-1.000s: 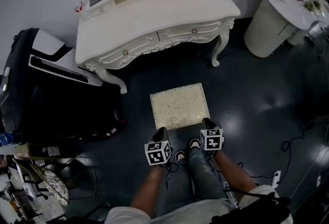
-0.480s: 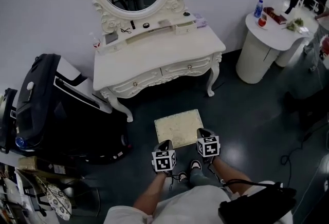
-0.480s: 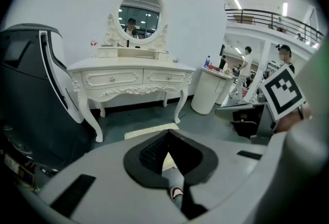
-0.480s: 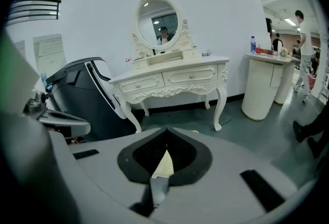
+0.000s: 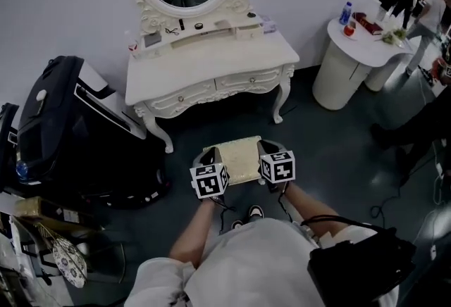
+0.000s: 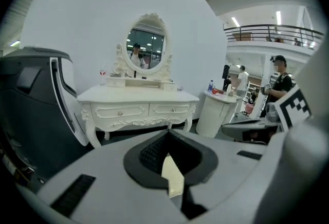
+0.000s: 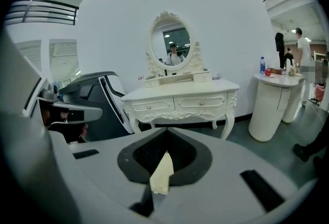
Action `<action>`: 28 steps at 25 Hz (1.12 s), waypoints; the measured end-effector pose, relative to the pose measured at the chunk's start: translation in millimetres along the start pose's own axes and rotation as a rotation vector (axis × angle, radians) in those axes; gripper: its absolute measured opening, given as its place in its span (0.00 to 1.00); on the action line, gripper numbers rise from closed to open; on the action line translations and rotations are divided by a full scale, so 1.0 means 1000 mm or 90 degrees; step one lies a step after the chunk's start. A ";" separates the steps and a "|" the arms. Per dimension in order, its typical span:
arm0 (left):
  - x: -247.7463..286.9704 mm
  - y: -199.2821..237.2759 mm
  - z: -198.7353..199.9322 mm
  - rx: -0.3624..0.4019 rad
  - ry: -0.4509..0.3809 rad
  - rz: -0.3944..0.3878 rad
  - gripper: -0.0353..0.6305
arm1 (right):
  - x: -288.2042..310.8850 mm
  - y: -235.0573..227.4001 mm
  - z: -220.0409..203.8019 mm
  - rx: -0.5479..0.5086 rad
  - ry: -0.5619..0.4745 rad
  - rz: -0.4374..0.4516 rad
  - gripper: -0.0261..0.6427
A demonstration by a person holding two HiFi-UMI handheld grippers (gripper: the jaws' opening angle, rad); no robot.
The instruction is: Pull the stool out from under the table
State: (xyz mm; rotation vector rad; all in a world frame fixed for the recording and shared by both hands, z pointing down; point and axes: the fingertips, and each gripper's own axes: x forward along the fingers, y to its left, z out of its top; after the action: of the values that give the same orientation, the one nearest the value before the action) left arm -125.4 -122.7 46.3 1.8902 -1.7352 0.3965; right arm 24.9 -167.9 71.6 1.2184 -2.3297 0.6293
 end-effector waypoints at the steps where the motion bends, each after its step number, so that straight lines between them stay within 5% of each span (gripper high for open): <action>1: -0.004 0.000 0.009 0.007 -0.013 -0.002 0.06 | -0.002 0.003 0.007 -0.002 -0.009 0.001 0.04; 15: -0.046 -0.004 0.050 0.000 -0.068 -0.021 0.07 | -0.038 0.038 0.055 0.026 -0.062 -0.023 0.04; 20: -0.061 -0.011 0.053 0.040 -0.079 0.019 0.06 | -0.047 0.041 0.057 0.005 -0.067 -0.005 0.04; 28: -0.090 -0.052 0.032 0.017 -0.081 0.049 0.06 | -0.090 0.026 0.052 0.027 -0.081 0.015 0.04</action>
State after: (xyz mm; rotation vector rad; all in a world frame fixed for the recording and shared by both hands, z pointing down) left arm -90.3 -65.2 -38.8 1.9089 -1.8996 0.3356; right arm 40.7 -127.0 -26.3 1.2867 -2.4486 0.6295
